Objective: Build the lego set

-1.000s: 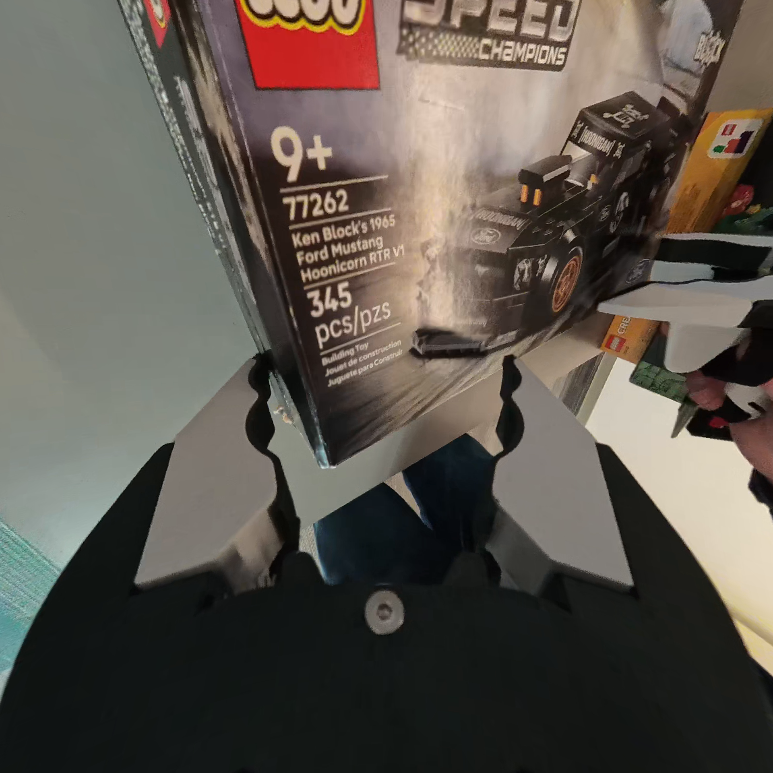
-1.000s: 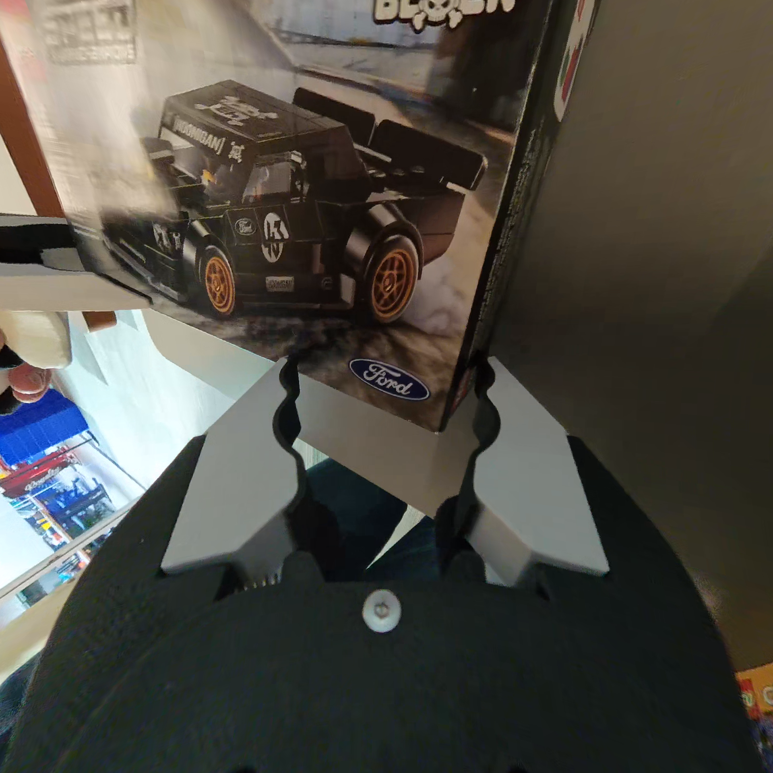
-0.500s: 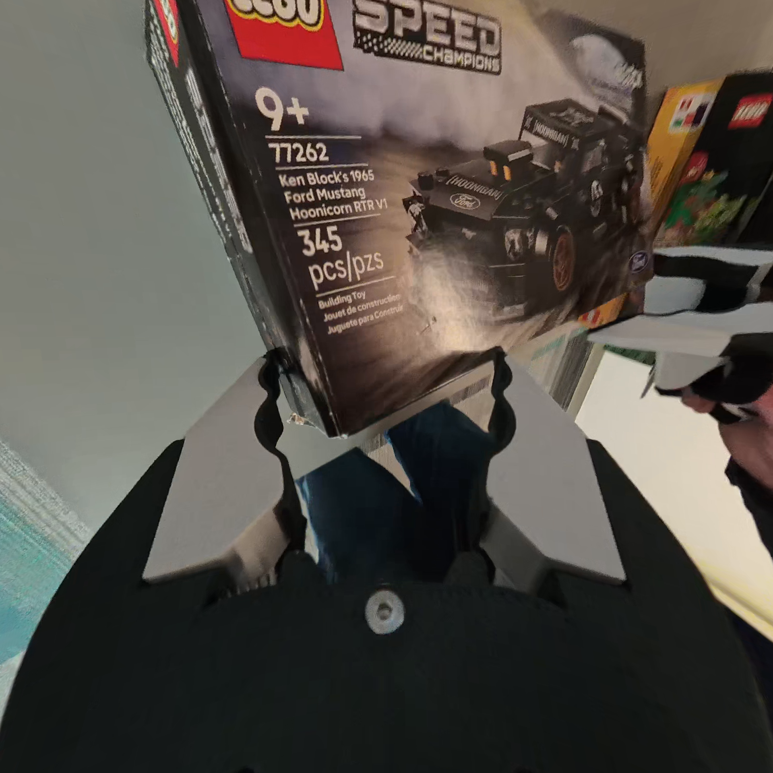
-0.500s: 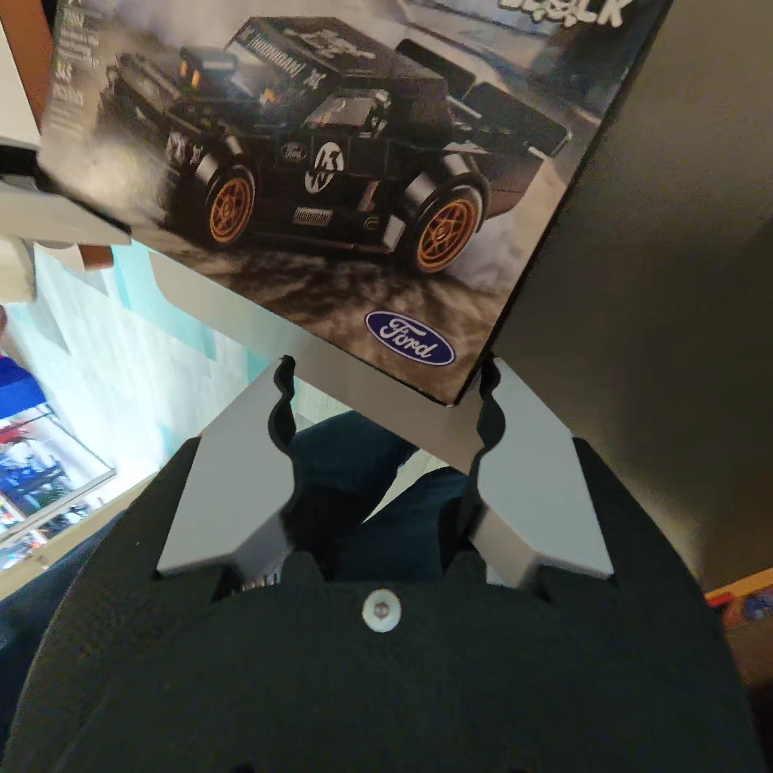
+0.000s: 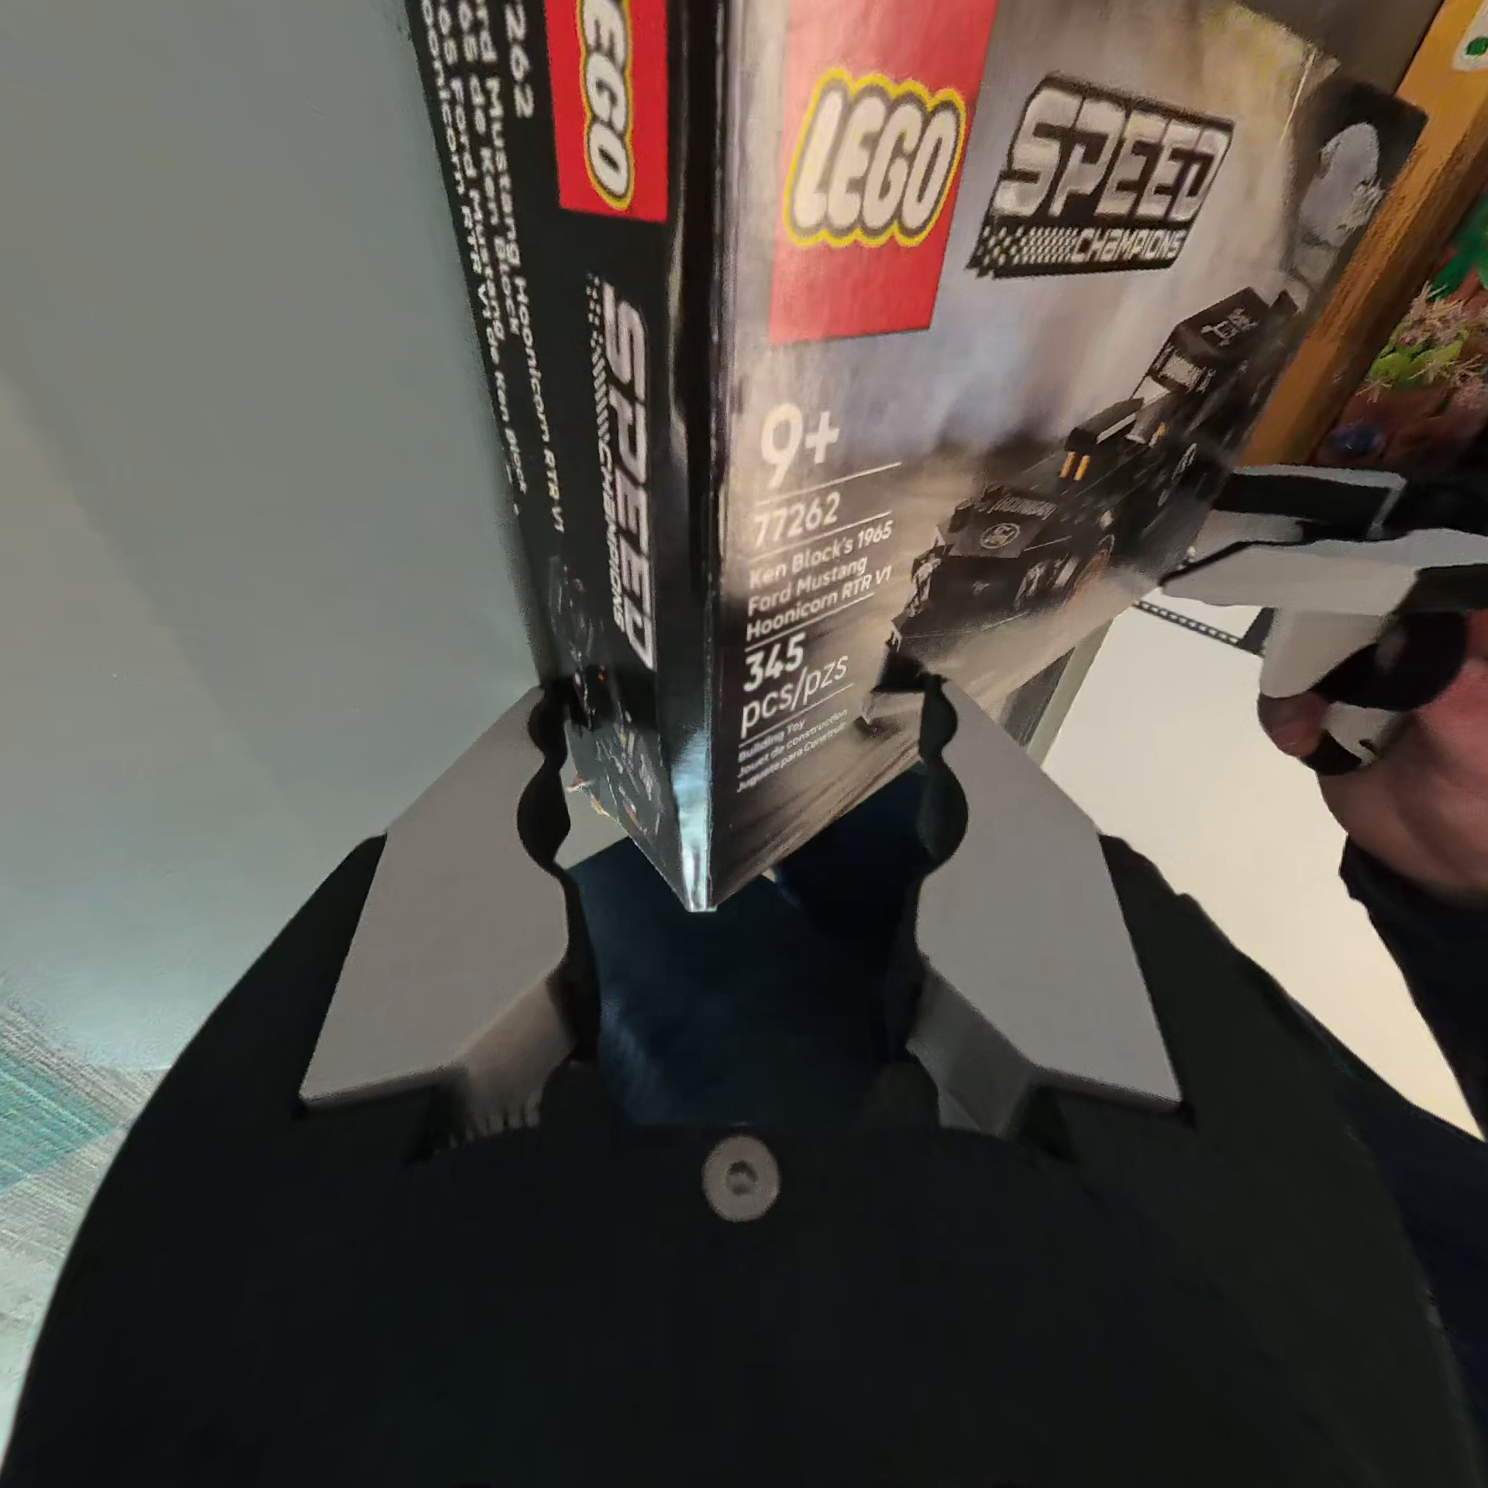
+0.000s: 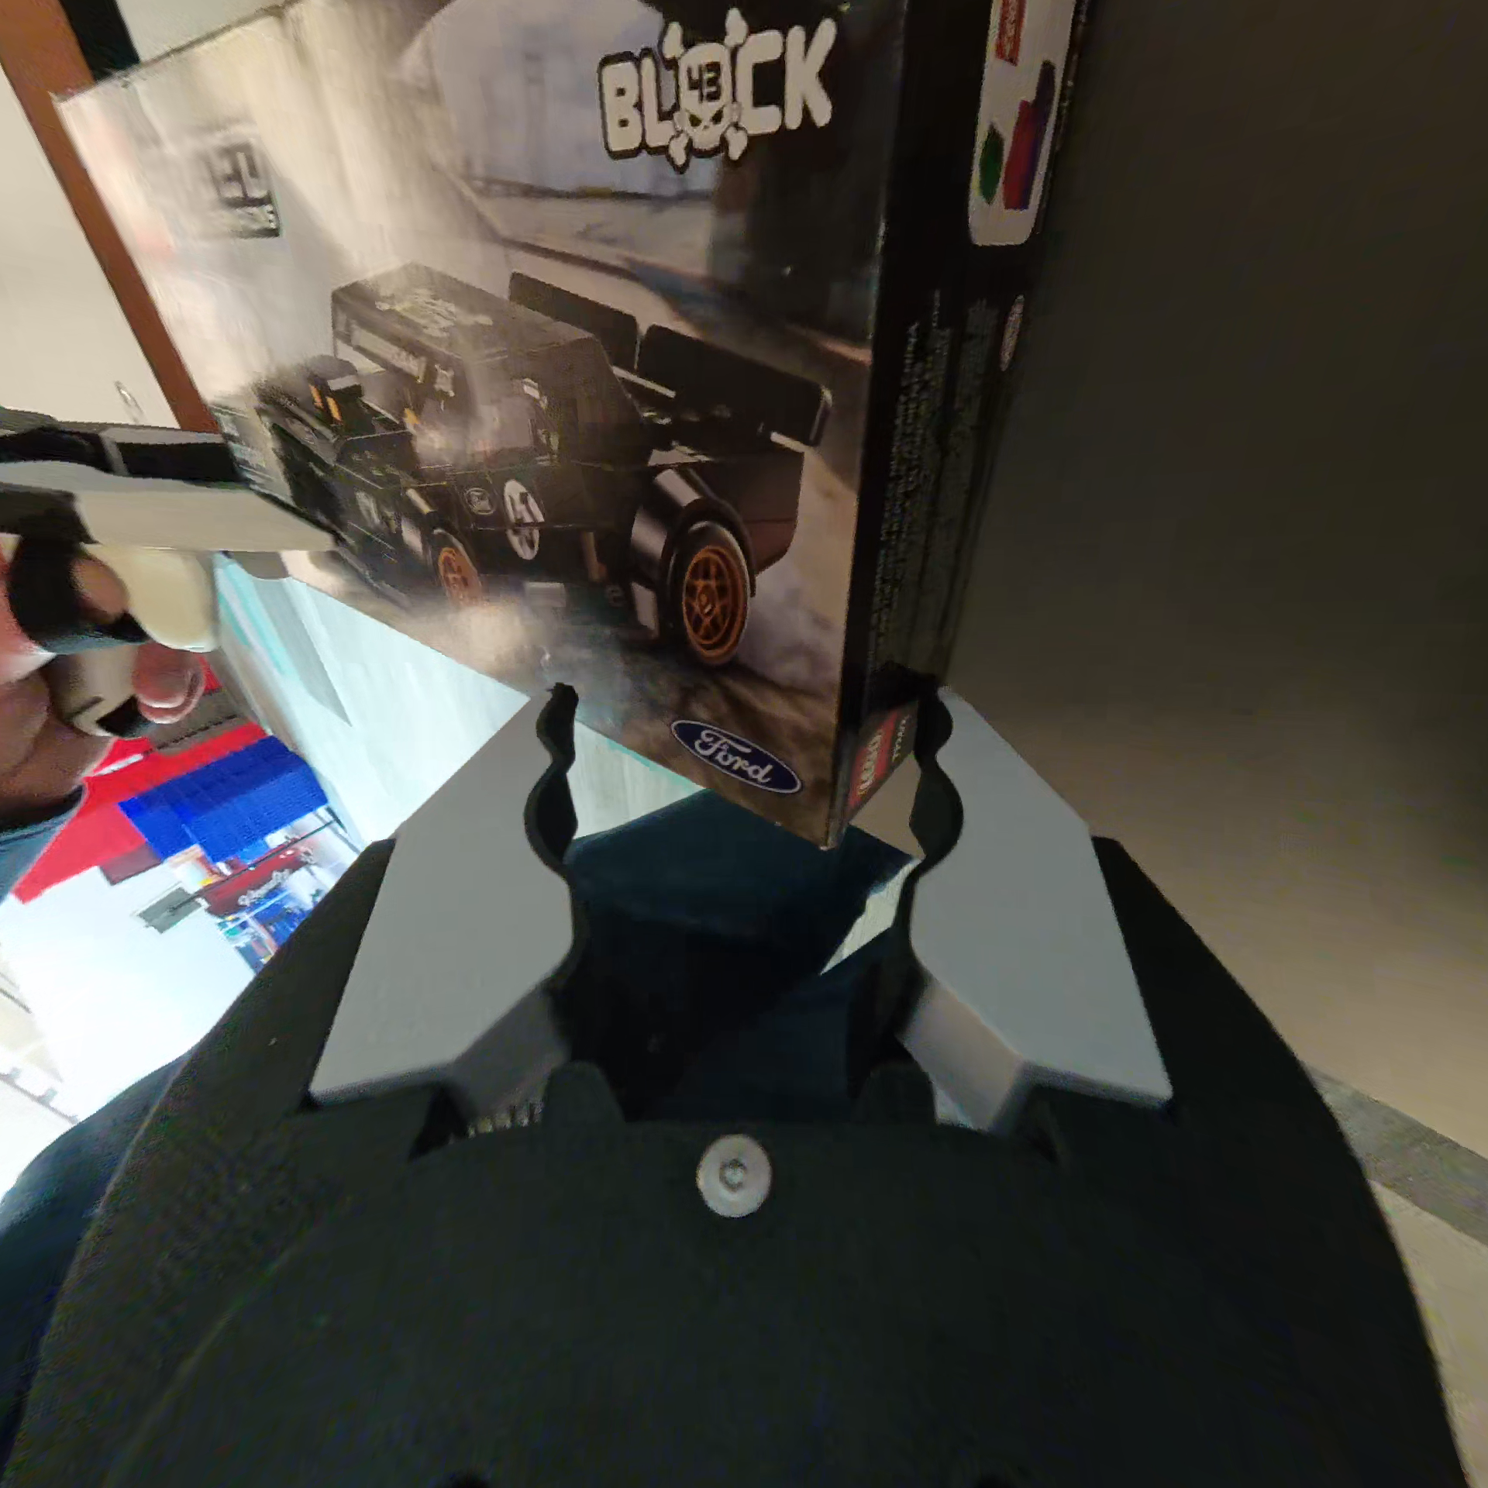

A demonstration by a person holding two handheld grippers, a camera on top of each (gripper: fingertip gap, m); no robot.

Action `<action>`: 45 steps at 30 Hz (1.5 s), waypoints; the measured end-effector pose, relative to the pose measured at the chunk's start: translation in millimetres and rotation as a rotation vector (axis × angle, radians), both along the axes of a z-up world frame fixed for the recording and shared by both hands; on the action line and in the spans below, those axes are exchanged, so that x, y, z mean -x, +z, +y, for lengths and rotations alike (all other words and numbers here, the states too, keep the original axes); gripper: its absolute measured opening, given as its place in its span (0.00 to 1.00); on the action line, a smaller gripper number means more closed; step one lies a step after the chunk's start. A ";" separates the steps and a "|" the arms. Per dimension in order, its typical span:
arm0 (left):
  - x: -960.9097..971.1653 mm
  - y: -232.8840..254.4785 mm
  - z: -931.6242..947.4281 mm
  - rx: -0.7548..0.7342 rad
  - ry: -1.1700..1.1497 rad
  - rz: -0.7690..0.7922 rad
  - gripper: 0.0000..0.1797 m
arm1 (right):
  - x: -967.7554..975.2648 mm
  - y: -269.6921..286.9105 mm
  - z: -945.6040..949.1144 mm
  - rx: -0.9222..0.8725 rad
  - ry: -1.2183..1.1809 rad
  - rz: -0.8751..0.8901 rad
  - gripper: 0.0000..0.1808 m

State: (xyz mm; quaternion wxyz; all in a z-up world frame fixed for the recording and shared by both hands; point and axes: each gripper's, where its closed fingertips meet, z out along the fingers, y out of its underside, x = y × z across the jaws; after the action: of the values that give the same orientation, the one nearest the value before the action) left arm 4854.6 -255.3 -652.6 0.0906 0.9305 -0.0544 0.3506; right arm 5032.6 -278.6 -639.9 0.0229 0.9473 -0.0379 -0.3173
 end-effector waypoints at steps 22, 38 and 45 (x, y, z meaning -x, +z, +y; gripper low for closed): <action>-17.6 70.6 40.5 -0.131 -0.003 -0.078 0.48 | -20.0 86.6 36.8 -0.154 0.120 -0.233 0.35; 2.8 16.5 -56.7 0.248 -0.210 -0.052 0.57 | -5.0 16.6 -51.8 0.124 0.064 0.033 0.37; 1.8 0.7 -40.0 0.117 -0.130 -0.026 0.48 | -4.2 -0.2 -37.2 0.072 0.033 -0.050 0.42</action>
State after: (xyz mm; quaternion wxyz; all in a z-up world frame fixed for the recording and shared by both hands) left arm 4852.8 -295.3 -652.0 0.1665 0.9136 -0.0953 0.3586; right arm 5036.8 -315.8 -640.1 0.0612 0.9539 -0.0343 -0.2917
